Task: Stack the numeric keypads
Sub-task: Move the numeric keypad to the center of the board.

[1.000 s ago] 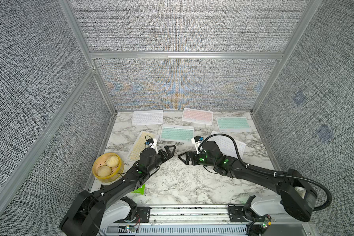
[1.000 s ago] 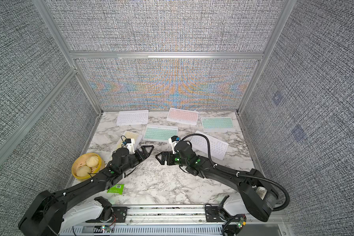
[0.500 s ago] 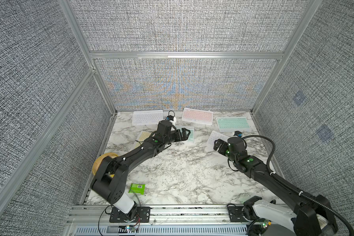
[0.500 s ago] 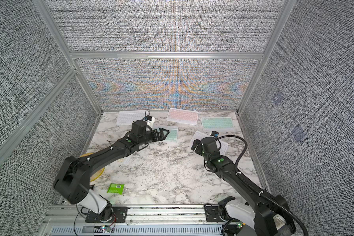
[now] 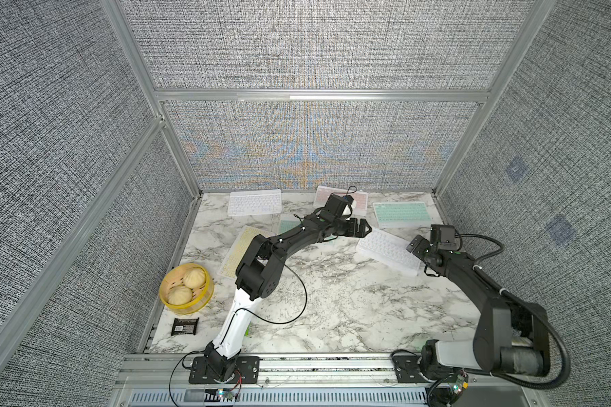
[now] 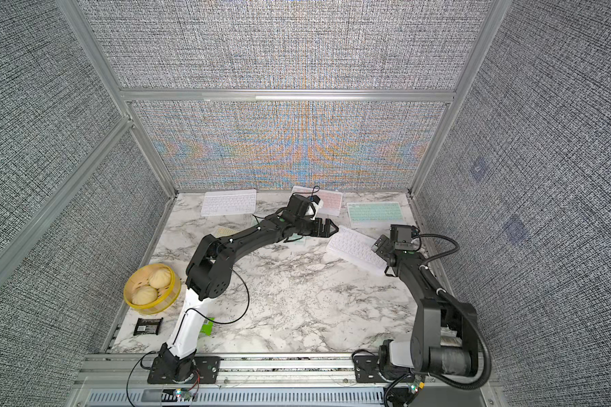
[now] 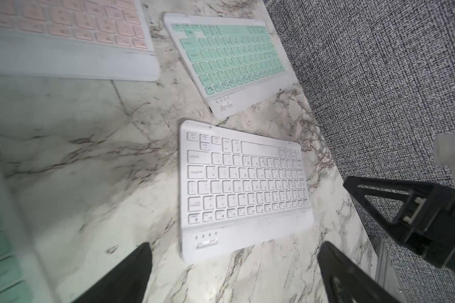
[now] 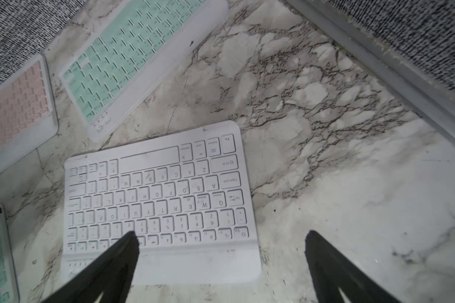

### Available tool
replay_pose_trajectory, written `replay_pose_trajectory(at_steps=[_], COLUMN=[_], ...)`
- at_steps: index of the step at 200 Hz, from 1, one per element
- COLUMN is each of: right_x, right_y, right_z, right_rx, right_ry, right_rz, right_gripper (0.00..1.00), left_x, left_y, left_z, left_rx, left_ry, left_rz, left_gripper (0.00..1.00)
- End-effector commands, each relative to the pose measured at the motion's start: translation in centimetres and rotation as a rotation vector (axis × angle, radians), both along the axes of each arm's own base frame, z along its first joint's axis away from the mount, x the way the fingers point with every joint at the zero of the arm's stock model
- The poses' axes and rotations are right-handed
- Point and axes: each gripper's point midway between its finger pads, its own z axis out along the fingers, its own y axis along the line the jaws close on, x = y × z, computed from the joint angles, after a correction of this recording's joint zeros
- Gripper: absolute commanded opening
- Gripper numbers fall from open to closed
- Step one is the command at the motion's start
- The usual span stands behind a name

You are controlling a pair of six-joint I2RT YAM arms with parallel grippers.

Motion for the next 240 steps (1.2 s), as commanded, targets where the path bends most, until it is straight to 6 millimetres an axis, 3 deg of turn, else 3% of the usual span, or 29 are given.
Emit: replay_pose_trajectory(at_steps=[1,44,108,155,189,240], right_x=[1.4,3.0,3.8,3.1,3.0,0.3], right_y=[1.3,2.7,5.5,8.0,9.0,15.6], right_z=[-1.2,-4.2,-5.8,-7.1,-5.9,-7.7], right_rx=[0.08,0.154,0.238,0.246,0.255,0.321], right_ry=[0.022,0.076,0.134,0.181,0.145,0.186], right_rz=[0.089,0.16,0.26,0.325,0.354,0.47], right_gripper=[0.99,0.99,0.99,0.99,0.99,0.98], left_x=[-0.1,-0.3,-3.2,-4.5,-5.0,-7.0], left_y=[0.1,-1.0,-2.2,-1.7,-0.9,0.6], left_z=[-3.1,-6.5,-8.7,-9.0,-8.3,-8.1], left_rx=[0.099,0.136,0.201,0.207,0.203,0.175], left_ry=[0.02,0.048,0.074,0.103,0.104,0.151], left_rz=[0.006,0.014,-0.029,-0.027,-0.021,-0.005], left_gripper=[0.99,0.99,0.99,0.99,0.99,0.99])
